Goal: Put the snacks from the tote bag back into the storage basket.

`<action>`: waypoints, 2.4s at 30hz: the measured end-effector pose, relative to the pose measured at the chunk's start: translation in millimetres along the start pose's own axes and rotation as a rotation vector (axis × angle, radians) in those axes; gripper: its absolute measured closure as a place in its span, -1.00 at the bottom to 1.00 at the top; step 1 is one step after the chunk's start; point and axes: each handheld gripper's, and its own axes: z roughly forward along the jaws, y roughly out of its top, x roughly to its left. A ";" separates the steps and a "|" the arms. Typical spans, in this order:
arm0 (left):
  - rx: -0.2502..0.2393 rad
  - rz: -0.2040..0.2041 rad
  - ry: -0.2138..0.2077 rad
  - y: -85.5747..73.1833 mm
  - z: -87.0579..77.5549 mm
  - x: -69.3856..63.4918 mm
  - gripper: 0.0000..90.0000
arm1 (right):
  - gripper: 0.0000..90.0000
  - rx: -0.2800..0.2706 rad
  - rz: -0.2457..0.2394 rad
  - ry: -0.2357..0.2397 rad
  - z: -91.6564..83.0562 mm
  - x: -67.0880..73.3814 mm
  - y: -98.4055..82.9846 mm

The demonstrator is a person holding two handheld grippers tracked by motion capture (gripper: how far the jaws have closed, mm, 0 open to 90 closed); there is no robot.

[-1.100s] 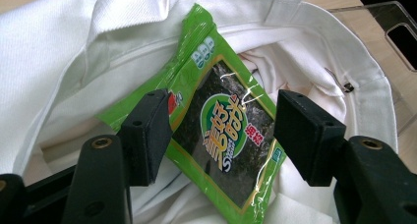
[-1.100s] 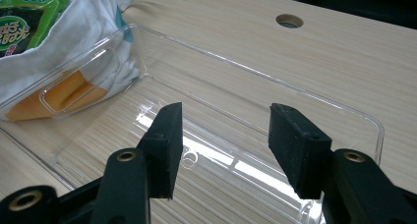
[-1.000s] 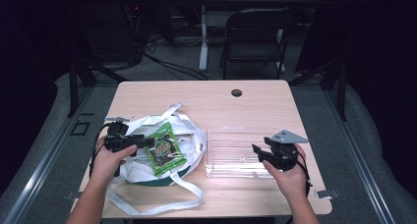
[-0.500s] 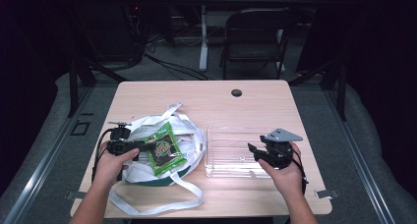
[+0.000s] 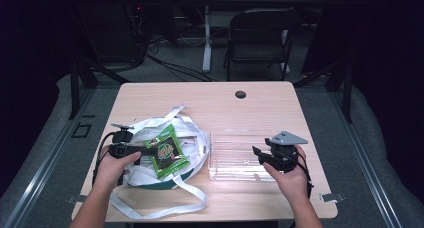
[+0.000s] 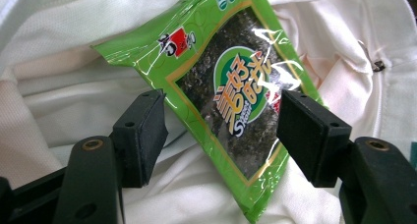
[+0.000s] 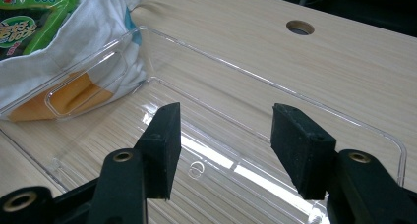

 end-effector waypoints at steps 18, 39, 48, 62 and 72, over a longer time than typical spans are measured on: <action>-0.019 -0.012 -0.016 0.7 13.0 2.0 -0.25 | 0.01 0.005 -0.014 -0.006 -0.7 1.5 -1.5; -0.111 0.088 -0.061 13.4 11.1 -17.5 -0.05 | 0.01 -0.007 -0.006 -0.031 -11.5 -0.1 -10.8; -0.141 0.146 -0.104 13.3 9.7 -24.2 0.11 | 0.00 -0.001 -0.012 -0.031 -9.9 0.1 -11.5; -0.128 0.220 -0.140 12.2 15.2 -34.7 0.26 | 0.00 0.005 -0.016 -0.031 -8.7 1.1 -11.8; -0.115 0.228 -0.162 11.2 18.7 -37.9 0.46 | 0.00 0.004 -0.016 -0.030 -8.5 1.4 -11.9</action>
